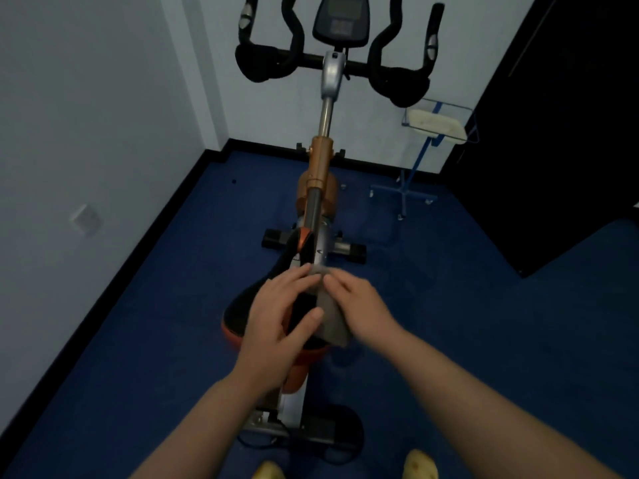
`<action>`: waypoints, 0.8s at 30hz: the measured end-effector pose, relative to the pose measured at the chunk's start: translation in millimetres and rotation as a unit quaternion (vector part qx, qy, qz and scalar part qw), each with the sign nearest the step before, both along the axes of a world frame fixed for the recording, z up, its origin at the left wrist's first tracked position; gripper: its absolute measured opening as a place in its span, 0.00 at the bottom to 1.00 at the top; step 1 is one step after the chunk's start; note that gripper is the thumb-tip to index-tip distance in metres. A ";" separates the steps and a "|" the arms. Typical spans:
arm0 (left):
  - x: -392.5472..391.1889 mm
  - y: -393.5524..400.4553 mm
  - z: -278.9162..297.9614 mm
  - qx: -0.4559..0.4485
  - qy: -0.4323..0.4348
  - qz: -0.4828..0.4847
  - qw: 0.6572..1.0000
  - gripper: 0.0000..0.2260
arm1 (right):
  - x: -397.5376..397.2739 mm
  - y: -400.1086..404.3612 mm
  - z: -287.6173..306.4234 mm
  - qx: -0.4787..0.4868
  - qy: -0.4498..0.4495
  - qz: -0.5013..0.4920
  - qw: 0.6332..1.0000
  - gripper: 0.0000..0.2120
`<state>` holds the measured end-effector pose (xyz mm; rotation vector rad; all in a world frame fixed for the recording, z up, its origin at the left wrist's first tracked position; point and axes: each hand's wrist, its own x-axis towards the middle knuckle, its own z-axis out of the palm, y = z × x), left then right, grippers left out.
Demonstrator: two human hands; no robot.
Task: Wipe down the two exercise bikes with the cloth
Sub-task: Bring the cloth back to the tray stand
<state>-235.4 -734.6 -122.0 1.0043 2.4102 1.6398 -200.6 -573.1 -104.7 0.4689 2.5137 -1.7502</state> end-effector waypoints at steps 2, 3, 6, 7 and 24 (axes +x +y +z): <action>4.8 17.4 7.6 -0.017 -0.017 -0.043 0.999 0.22 | 3.4 20.0 11.8 -0.089 -0.026 -0.027 0.995 0.14; 6.4 26.9 11.0 -0.028 -0.017 -0.059 0.998 0.23 | 7.0 30.2 16.1 -0.115 -0.040 -0.031 0.992 0.14; 17.2 59.4 21.3 -0.042 -0.009 -0.079 0.996 0.23 | 23.4 63.9 24.8 -0.194 -0.083 -0.053 0.976 0.15; 23.3 70.7 23.7 -0.038 0.004 -0.087 0.996 0.23 | 30.0 76.5 26.5 -0.213 -0.097 -0.062 0.970 0.16; 79.2 285.9 9.5 -0.107 0.203 -0.053 0.972 0.09 | 142.2 297.2 10.5 -0.093 -0.164 0.012 0.982 0.29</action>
